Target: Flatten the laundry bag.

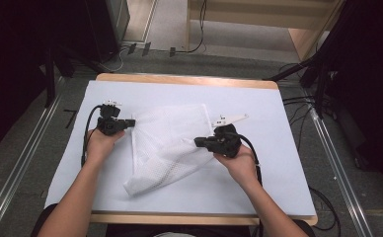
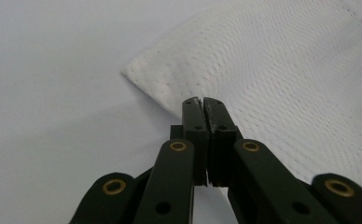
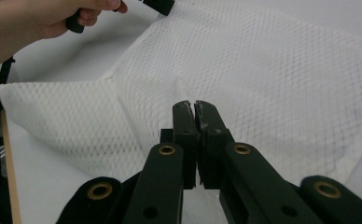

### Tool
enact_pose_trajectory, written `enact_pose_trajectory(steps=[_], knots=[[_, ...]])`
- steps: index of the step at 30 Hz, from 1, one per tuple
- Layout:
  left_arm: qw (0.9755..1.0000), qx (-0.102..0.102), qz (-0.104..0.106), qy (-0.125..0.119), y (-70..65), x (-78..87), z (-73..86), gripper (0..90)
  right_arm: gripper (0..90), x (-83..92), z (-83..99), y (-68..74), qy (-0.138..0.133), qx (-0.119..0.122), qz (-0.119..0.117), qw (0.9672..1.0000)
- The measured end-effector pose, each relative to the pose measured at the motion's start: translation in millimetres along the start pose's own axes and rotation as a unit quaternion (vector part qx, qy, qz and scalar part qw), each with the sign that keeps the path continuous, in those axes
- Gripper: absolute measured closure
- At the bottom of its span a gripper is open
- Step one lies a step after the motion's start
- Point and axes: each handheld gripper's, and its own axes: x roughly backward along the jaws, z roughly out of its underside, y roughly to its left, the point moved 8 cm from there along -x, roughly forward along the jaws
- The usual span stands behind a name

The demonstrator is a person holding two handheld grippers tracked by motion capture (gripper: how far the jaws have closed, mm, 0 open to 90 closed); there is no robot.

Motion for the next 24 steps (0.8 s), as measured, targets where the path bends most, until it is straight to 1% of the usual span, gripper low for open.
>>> enact_pose_trajectory(steps=[1, 4, 6, 7, 8, 9, 10, 12, 13, 14, 17, 20, 24], knots=[[1.0000, 0.000, 0.000, 0.000, 0.0, 0.0, 0.0, 89.9, 89.8, 0.0, 0.0, 0.0, 0.000, 0.000, 0.000, 1.0000], [1.0000, 0.000, -0.002, -0.003, 1.7, -0.2, -1.6, 89.9, 89.8, 5.4, 8.5, 3.2, 0.002, -0.001, 0.000, 1.0000], [1.0000, 0.006, 0.000, -0.007, 3.5, -0.3, -2.5, 89.9, 89.8, 9.2, 12.8, 4.9, 0.002, -0.002, 0.001, 1.0000], [1.0000, 0.007, -0.001, -0.005, 5.1, -0.2, -2.7, 89.8, 89.8, 14.4, 15.8, 7.3, 0.003, -0.006, 0.001, 1.0000], [1.0000, 0.006, -0.003, 0.000, 6.2, -0.3, -2.8, 89.8, 89.8, 14.4, 15.8, 7.3, 0.003, -0.006, 0.001, 1.0000], [1.0000, 0.003, -0.006, -0.001, 7.0, -0.2, -3.2, 89.7, 89.8, 20.3, 18.4, 8.4, -0.001, -0.005, 0.001, 1.0000], [1.0000, 0.005, -0.008, -0.002, 7.6, -0.1, -3.5, 89.7, 89.8, 20.3, 18.4, 8.4, -0.001, -0.005, 0.001, 1.0000], [0.9999, 0.005, -0.010, 0.000, 9.3, -0.2, -3.3, 89.6, 89.8, 26.1, 22.1, 9.6, -0.004, -0.007, 0.002, 1.0000], [0.9999, 0.007, -0.009, 0.000, 9.7, -0.5, -3.0, 89.5, 89.8, 31.9, 27.3, 10.5, -0.003, -0.009, 0.003, 0.9999], [0.9999, 0.009, -0.010, 0.000, 10.4, -0.8, -2.7, 89.5, 89.8, 31.9, 27.3, 10.5, -0.003, -0.009, 0.003, 0.9999], [0.9999, 0.009, -0.012, 0.003, 12.8, -0.1, -1.7, 89.4, 89.7, 39.5, 35.5, 9.8, -0.002, -0.013, 0.006, 0.9999], [0.9998, 0.013, -0.014, 0.001, 15.3, 1.7, -1.7, 89.4, 89.6, 47.5, 44.1, 6.5, -0.001, -0.017, 0.012, 0.9998], [0.9997, 0.018, -0.016, 0.004, 18.0, 1.4, -0.4, 89.2, 89.0, 52.5, 47.8, 4.9, -0.003, -0.019, 0.013, 0.9997]])
